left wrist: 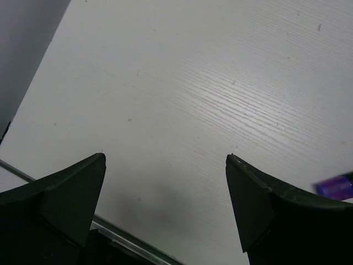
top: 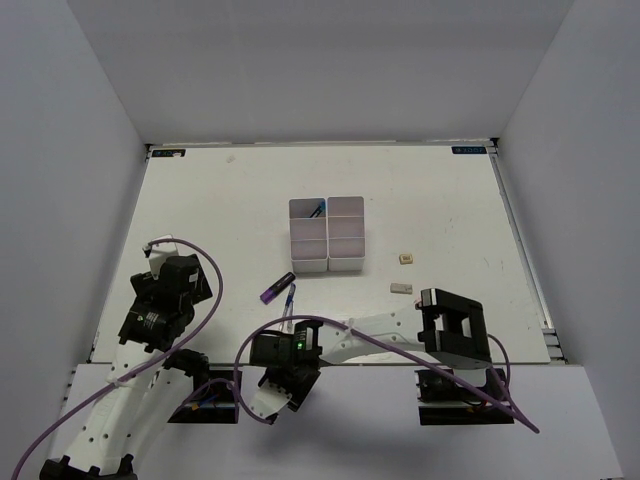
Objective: Sort the stationery into containers
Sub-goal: Pick up the pen from the corner of the board, then place the pen in the storage box.
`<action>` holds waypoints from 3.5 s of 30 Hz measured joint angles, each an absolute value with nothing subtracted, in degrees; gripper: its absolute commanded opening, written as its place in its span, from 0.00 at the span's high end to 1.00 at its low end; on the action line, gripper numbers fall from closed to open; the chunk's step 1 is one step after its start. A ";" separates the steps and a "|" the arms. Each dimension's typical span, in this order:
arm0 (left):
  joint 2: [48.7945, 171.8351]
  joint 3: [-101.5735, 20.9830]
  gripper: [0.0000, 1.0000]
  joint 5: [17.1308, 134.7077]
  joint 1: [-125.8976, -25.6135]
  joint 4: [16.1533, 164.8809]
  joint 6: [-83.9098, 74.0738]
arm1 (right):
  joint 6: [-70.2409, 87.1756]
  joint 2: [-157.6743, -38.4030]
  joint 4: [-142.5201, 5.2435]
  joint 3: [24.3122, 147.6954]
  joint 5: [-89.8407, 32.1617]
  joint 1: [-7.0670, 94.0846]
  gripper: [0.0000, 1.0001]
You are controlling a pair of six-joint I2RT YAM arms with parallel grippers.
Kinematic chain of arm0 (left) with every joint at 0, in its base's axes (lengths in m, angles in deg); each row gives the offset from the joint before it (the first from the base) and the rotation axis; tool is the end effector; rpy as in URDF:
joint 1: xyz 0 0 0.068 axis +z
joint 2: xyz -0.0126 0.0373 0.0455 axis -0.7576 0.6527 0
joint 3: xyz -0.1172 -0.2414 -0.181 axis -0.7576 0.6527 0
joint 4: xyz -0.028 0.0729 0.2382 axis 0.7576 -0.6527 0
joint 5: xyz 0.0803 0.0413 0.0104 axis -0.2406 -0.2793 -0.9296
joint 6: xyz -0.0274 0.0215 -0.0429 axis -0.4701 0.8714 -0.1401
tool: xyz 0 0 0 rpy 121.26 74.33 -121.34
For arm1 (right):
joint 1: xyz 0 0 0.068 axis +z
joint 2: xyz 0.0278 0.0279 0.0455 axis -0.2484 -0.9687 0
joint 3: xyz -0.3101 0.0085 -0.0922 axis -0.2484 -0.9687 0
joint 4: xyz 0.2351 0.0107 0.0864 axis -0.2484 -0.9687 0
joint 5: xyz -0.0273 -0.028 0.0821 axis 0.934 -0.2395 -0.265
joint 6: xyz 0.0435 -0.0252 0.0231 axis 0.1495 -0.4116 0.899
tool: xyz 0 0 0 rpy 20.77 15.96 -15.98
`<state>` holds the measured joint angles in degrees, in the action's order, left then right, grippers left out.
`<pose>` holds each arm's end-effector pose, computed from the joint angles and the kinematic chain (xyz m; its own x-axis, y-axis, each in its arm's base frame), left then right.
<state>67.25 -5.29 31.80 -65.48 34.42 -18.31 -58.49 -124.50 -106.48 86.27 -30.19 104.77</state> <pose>0.0530 0.0075 0.2830 -0.5990 -0.1820 -0.7798 -0.4348 0.8917 0.1259 -0.0085 0.3835 0.2391 0.8594 -0.4161 -0.2971 -0.4861 -0.8451 -0.2224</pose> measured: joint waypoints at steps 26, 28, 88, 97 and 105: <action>66.48 -5.29 0.00 31.74 -65.48 34.39 -18.48 | -67.99 -128.75 -109.91 87.93 -32.82 105.14 0.56; 66.44 -5.29 0.00 31.74 -65.48 34.39 -18.48 | -68.43 -129.29 -110.83 88.67 -33.03 105.10 0.57; 69.48 -3.41 0.00 50.84 -65.44 40.60 -12.10 | -75.71 -130.49 -118.24 117.11 10.68 63.86 1.00; 69.26 -3.41 0.00 51.60 -65.44 40.75 -11.84 | -75.91 -133.60 -123.61 118.77 10.02 62.41 1.00; 69.26 -3.41 0.00 51.71 -65.44 40.84 -11.82 | -75.71 -136.37 -123.57 120.04 9.83 61.63 1.00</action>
